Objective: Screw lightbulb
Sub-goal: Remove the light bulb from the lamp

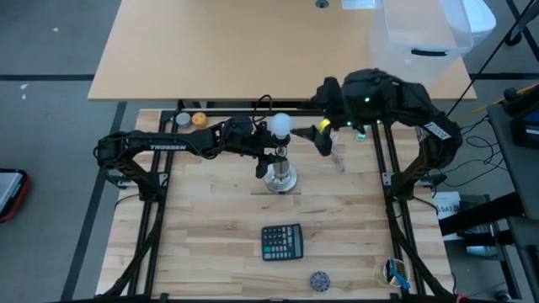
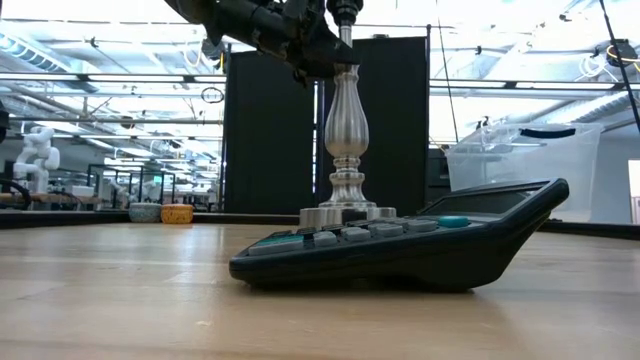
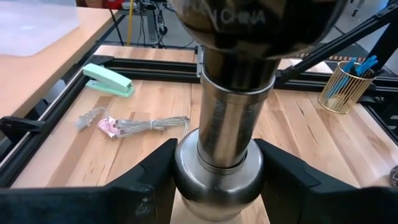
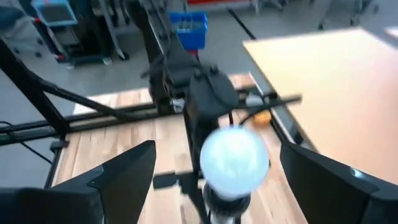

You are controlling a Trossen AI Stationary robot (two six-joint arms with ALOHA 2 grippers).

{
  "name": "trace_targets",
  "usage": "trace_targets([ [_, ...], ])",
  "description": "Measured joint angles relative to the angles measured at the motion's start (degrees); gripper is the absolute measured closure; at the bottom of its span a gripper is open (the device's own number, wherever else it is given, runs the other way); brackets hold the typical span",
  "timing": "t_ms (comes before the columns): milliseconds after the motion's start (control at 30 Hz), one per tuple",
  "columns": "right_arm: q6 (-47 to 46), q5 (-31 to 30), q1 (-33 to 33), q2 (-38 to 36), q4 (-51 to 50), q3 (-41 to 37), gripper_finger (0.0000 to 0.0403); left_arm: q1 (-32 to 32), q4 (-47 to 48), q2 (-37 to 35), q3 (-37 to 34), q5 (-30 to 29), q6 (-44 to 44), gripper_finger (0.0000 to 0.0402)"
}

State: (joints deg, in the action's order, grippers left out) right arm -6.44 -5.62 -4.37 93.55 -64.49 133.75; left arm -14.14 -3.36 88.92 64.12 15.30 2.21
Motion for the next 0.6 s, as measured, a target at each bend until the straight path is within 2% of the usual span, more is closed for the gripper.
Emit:
trace_targets([
  [133, -3.14, -1.16, 1.40, 0.53, -1.12, -2.01, 0.0064, -0.15, -0.04, 0.00, 0.00, -0.16, -0.41, 0.0222],
  [367, -6.13, -12.40, 3.46, 0.67, -0.36, -6.79, 0.0064, -0.15, -0.11, 0.00, 0.00, -0.49, -0.49, 0.0222],
  [600, -9.49, -16.80, 4.31, 0.70, 4.92, -11.48, 0.0064, -0.15, -0.18, 0.00, 0.00, -1.69, -0.85, 0.0222],
])
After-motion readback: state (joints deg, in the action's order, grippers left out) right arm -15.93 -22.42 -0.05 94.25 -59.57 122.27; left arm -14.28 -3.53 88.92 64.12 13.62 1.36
